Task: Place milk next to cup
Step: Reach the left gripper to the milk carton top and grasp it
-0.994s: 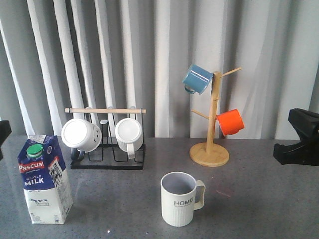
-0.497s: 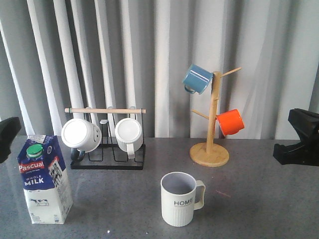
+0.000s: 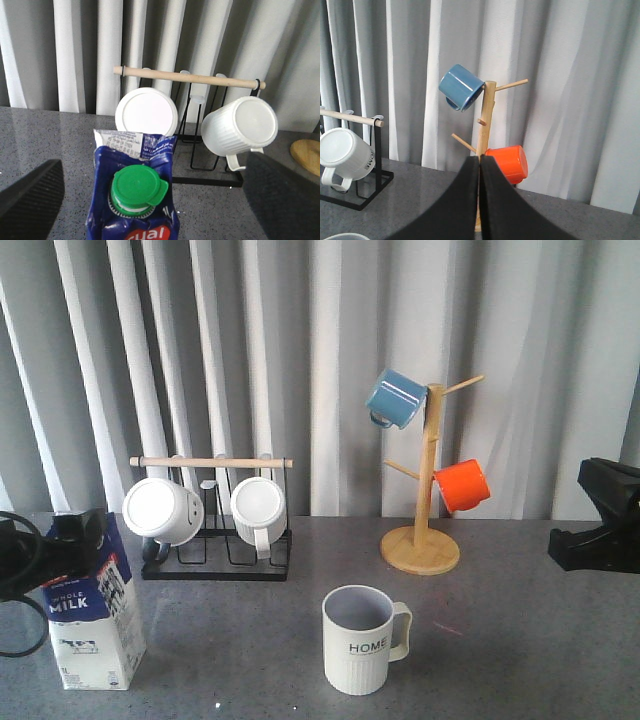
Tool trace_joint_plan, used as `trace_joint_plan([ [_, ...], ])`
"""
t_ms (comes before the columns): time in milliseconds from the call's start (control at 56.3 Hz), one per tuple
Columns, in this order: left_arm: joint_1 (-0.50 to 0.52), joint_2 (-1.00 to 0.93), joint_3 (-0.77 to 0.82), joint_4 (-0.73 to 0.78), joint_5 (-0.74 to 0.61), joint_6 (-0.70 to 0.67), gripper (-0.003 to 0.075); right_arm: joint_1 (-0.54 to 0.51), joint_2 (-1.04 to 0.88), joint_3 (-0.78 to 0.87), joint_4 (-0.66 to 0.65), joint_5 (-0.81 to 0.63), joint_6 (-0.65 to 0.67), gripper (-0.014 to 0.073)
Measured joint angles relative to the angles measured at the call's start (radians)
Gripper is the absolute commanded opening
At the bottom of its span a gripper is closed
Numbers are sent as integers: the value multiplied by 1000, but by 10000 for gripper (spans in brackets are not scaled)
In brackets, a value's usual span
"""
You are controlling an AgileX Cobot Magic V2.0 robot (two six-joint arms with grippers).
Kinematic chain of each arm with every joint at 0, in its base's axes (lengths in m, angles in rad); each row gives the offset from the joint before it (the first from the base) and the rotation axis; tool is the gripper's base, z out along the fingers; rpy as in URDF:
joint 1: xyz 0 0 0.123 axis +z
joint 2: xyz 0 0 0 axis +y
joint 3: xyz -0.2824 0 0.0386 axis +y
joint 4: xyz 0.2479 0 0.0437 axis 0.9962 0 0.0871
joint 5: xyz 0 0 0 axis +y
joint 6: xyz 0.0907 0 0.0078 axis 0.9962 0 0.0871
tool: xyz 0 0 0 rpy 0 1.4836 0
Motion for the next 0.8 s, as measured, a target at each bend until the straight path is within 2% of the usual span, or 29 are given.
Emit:
trace_joint_plan([
  [284,0,108,-1,0,-77,9,711,0,0,0,0,0,-1,-8],
  [391,6,142,-1,0,-98,15,670,0,0,0,0,0,-1,-8],
  [497,18,166,-1,0,-113,17,590,0,0,0,0,1,-1,-8],
  [799,20,196,-4,-1,-171,38,235,0,0,0,0,1,-1,-8],
])
